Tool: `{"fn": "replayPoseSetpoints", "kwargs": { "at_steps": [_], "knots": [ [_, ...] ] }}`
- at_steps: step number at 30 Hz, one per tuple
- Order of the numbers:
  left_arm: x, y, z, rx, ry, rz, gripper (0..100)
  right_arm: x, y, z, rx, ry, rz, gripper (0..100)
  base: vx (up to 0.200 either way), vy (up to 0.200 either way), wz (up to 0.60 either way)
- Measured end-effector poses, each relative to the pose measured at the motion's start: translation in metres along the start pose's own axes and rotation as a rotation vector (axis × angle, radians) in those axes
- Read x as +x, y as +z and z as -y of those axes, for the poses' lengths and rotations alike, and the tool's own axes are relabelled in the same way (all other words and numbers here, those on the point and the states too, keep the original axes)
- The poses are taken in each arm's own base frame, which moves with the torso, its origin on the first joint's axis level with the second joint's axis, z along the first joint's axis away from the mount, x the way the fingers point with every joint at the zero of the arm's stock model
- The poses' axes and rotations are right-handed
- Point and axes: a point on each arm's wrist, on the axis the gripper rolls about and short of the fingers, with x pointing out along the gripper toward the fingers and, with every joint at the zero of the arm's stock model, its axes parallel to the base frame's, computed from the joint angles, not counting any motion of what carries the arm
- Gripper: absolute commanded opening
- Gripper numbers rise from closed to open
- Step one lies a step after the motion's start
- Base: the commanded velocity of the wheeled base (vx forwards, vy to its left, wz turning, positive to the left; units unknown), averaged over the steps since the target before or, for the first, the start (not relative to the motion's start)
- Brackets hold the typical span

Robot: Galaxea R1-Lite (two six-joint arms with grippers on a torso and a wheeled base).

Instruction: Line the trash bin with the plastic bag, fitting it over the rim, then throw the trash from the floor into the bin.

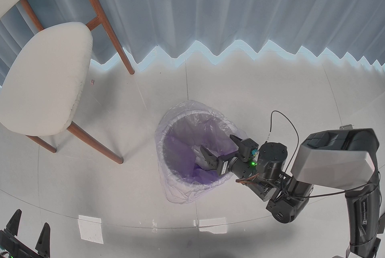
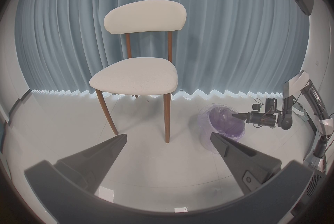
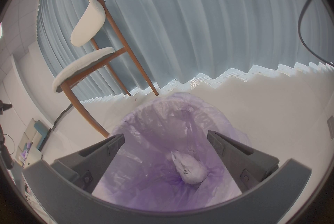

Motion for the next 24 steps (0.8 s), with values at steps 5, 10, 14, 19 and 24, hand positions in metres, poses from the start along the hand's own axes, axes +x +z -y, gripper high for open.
{"fn": "replayPoseSetpoints", "kwargs": {
  "at_steps": [5, 10, 14, 19, 24],
  "knots": [
    [0.000, 0.000, 0.000, -0.001, 0.000, 0.000, 100, -0.032, 0.024, 0.003, 0.007, -0.012, -0.011, 100, 0.000, 0.000, 0.00],
    [0.000, 0.000, 0.000, -0.002, 0.000, 0.000, 100, -0.074, 0.047, 0.011, 0.016, -0.038, -0.024, 100, 0.000, 0.000, 0.00],
    [0.000, 0.000, 0.000, -0.002, 0.001, 0.000, 100, -0.111, 0.069, 0.018, 0.022, -0.064, -0.004, 100, 0.000, 0.000, 0.00],
    [0.000, 0.000, 0.000, -0.002, 0.001, 0.000, 100, -0.164, 0.095, 0.024, 0.029, -0.104, 0.057, 100, 0.000, 0.000, 0.00],
    [0.000, 0.000, 0.000, -0.002, 0.001, 0.000, 100, -0.213, 0.112, 0.031, 0.035, -0.155, 0.137, 100, 0.000, 0.000, 0.00]
  ]
}}
